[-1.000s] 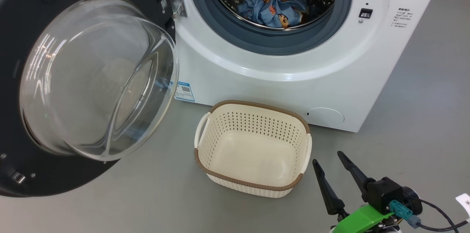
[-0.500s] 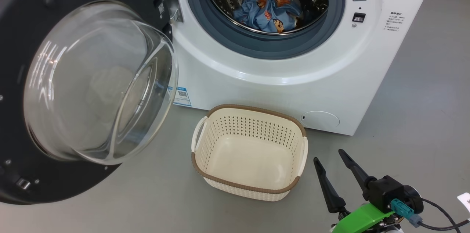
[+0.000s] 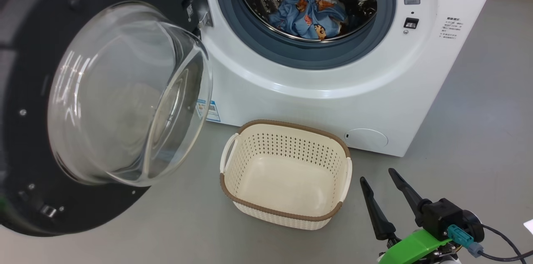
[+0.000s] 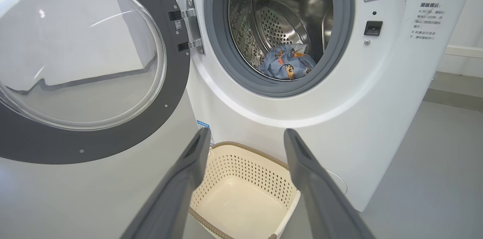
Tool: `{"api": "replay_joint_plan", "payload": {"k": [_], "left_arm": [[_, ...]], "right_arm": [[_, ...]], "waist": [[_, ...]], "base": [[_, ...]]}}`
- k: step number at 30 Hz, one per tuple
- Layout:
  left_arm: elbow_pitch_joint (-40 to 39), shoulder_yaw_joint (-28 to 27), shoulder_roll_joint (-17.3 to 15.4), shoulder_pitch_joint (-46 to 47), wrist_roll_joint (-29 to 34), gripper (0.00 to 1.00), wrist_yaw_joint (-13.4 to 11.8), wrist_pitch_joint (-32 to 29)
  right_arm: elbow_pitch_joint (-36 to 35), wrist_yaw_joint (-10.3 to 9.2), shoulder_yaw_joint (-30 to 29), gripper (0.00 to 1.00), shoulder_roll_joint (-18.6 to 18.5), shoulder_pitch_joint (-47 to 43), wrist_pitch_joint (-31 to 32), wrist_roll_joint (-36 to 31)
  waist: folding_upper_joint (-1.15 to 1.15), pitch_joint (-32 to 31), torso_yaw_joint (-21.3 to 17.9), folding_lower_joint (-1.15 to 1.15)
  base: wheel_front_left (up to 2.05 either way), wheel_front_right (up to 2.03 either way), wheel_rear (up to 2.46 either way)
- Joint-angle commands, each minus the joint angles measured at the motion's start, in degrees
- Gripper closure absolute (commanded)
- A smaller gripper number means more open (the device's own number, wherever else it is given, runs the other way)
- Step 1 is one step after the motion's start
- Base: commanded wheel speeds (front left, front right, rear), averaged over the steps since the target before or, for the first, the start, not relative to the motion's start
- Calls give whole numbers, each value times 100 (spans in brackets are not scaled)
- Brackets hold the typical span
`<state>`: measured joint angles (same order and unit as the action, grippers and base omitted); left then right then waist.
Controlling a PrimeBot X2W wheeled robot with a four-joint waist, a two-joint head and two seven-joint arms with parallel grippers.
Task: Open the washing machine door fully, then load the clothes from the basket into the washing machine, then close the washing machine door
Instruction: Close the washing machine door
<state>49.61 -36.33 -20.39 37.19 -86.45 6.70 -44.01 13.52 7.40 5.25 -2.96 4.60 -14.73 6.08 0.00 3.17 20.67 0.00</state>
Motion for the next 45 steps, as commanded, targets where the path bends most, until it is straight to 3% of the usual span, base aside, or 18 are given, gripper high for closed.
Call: {"api": "replay_joint_plan", "payload": {"k": [1, 7, 14, 30, 38, 45], "left_arm": [[-211, 21, -115, -112, 69, 100, -59, -145], [-702, 166, 89, -386, 116, 100, -242, -395], [-1853, 419, 366, -934, 160, 100, -692, -923], [-4635, 899, 1348, -1928, -48, 100, -1499, -1580], [-5319, 1189, 1601, -2091, -129, 100, -1718, -1581], [-5311, 1493, 1725, -2041, -299, 100, -1683, -1187]], "right_arm": [[-160, 9, 162, 0, 8, 17, -27, 21], [-159, 9, 155, 0, 8, 3, -27, 43], [-172, 9, 124, 0, 8, -12, -27, 98], [-223, 9, 193, 0, 8, -98, -27, 290], [-247, 9, 185, 0, 8, -117, -27, 332], [-276, 9, 155, 0, 8, -161, -27, 326]], "waist": [[0, -6, 6, 0], [0, -29, 18, 0], [0, -66, 36, 0], [0, -198, -230, 0], [0, -242, -622, 0], [0, -238, -973, 0]], "base": [[0, 0, 0], [0, 0, 0], [0, 0, 0], [0, 0, 0], [0, 0, 0], [0, 0, 0]]}}
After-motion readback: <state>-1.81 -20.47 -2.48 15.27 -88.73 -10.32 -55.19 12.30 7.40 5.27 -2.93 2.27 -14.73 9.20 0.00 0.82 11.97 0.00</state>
